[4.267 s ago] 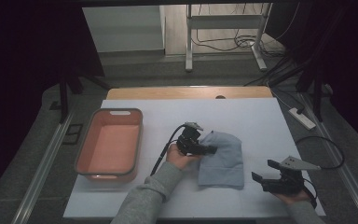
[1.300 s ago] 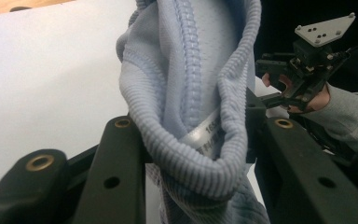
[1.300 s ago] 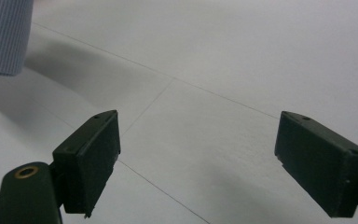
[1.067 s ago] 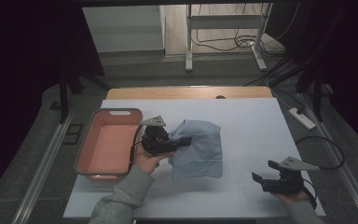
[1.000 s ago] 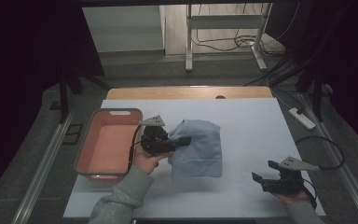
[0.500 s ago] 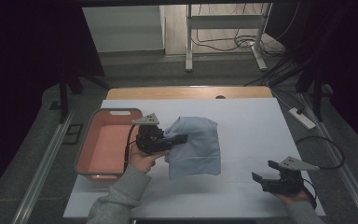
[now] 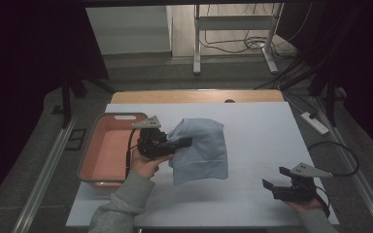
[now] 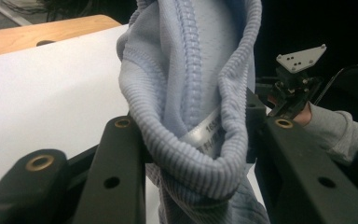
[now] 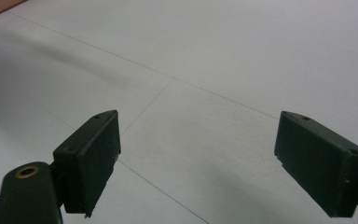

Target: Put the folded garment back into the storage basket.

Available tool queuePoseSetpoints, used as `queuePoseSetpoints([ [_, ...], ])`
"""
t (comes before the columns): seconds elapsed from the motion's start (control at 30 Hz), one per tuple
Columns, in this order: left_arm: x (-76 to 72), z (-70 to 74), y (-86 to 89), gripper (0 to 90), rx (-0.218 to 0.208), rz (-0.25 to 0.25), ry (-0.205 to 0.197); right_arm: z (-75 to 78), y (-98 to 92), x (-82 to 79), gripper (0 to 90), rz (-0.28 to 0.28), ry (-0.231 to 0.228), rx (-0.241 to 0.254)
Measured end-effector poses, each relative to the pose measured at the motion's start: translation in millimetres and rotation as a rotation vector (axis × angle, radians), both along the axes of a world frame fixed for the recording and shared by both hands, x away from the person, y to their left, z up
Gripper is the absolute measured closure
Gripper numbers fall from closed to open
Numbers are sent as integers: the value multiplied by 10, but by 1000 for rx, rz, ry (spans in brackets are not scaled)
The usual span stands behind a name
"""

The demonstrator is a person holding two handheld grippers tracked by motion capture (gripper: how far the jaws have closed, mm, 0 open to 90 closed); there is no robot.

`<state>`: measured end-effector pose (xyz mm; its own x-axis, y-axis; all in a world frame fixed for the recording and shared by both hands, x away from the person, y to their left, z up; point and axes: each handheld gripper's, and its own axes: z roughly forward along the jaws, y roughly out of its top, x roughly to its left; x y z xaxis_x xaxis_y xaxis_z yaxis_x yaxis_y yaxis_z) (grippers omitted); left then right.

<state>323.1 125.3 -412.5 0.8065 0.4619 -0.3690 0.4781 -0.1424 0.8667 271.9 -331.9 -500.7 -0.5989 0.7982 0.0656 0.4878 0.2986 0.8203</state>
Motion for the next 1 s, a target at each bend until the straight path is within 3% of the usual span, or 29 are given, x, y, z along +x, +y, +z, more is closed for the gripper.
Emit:
queuePoseSetpoints([
  [1.0, -48, 143, 251, 628, -51, 45, -27, 6, 3, -2, 153, 1, -6, -4],
])
